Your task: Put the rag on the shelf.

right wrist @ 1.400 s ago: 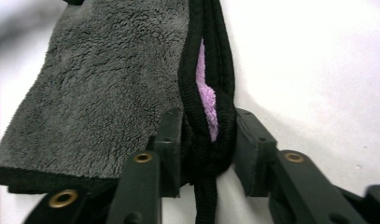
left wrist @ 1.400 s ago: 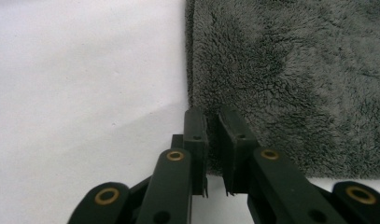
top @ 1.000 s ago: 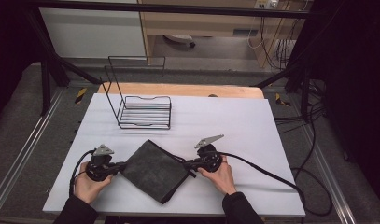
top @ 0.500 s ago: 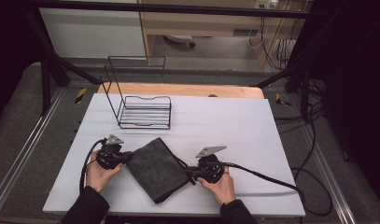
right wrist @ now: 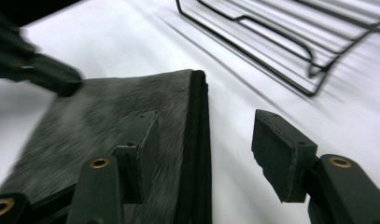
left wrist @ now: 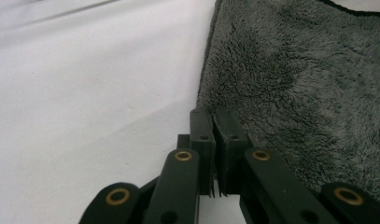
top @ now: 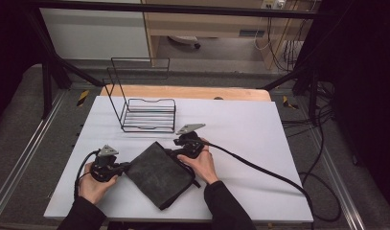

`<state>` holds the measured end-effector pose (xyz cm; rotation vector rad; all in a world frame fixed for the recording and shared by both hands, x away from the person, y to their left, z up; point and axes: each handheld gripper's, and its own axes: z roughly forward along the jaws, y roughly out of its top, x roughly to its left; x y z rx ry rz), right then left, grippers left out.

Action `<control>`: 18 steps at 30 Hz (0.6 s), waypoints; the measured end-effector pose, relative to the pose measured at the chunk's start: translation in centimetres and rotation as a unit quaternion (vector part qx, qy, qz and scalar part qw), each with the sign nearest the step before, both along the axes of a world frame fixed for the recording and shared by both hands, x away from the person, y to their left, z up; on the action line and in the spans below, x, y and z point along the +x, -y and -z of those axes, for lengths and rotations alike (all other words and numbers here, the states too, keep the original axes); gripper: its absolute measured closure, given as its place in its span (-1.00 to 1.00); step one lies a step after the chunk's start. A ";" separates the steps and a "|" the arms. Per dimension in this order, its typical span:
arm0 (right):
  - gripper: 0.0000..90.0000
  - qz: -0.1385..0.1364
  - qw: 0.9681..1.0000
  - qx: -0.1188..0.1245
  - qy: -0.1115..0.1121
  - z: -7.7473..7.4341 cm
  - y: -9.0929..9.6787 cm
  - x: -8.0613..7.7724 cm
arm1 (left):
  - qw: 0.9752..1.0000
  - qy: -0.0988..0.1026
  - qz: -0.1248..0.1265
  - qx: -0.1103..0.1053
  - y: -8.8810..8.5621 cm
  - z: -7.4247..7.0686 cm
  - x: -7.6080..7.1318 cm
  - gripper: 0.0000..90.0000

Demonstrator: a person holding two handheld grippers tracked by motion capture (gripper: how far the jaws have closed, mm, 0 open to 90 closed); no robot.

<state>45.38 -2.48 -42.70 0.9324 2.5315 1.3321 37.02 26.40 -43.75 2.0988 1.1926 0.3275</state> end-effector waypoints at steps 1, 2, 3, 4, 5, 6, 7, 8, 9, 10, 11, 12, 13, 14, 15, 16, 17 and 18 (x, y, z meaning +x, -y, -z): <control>-0.03 -0.003 1.000 -0.004 -0.005 0.3 -0.5 0.5 | 1.000 0.001 0.000 -0.001 0.0 0.1 0.0 0.93; -0.02 -0.010 1.000 -0.004 -0.009 0.6 -1.1 1.0 | 1.000 0.002 0.000 -0.001 0.0 0.1 0.0 0.93; -0.01 -0.010 1.000 -0.005 -0.012 0.8 -1.4 1.2 | 1.000 0.002 0.000 -0.002 0.0 0.1 0.0 0.93; 0.02 -0.015 1.000 -0.009 -0.014 1.1 -1.7 1.5 | 1.000 0.002 0.000 -0.001 0.0 0.2 -0.1 0.93; 0.04 -0.017 1.000 -0.012 -0.015 1.3 -2.0 1.7 | 1.000 0.002 0.000 0.001 0.0 0.2 -0.1 0.93; 0.05 -0.018 1.000 -0.009 -0.024 1.7 -2.3 2.0 | 1.000 0.002 0.000 0.002 0.0 0.1 -0.1 0.93; 0.07 -0.021 0.999 -0.010 -0.028 1.9 -2.4 2.1 | 1.000 0.002 0.000 0.004 0.0 0.1 -0.2 0.93; 0.08 -0.025 0.999 -0.014 -0.035 2.2 -2.6 2.3 | 1.000 0.001 0.001 0.007 0.0 0.1 -0.3 0.93; 0.11 -0.028 0.999 -0.015 -0.040 2.4 -2.7 2.4 | 1.000 0.000 0.001 0.006 0.0 0.1 -0.3 0.92; 0.18 -0.034 0.998 -0.014 -0.048 2.5 -2.8 2.5 | 1.000 -0.001 0.000 0.004 -0.1 0.1 -0.3 0.92; 0.23 -0.037 0.998 -0.013 -0.053 2.5 -2.9 2.5 | 1.000 -0.001 0.000 0.002 -0.1 0.1 -0.3 0.92; 0.29 -0.041 0.997 -0.013 -0.058 2.5 -3.0 2.4 | 1.000 -0.002 0.000 0.001 -0.1 0.1 -0.3 0.92; 0.36 -0.048 0.996 -0.013 -0.070 2.5 -3.0 2.4 | 1.000 -0.002 -0.001 0.001 -0.1 0.1 -0.3 0.92; 0.38 -0.051 0.996 -0.010 -0.078 2.6 -3.1 2.4 | 1.000 -0.002 -0.001 0.002 -0.1 0.1 -0.3 0.92; 0.39 -0.051 0.996 -0.011 -0.078 2.6 -3.1 2.3 | 1.000 -0.001 -0.001 0.002 -0.1 0.1 -0.3 0.92; 0.40 -0.051 0.995 -0.010 -0.079 2.6 -3.1 2.3 | 1.000 -0.001 -0.001 0.001 -0.1 0.1 -0.3 0.92; 0.41 -0.051 0.995 -0.009 -0.083 2.6 -3.1 2.4 | 1.000 -0.001 -0.002 0.000 -0.1 0.1 -0.3 0.91; 0.43 -0.050 0.995 -0.007 -0.088 2.6 -3.1 2.4 | 1.000 -0.002 -0.002 0.000 -0.2 0.1 -0.2 0.91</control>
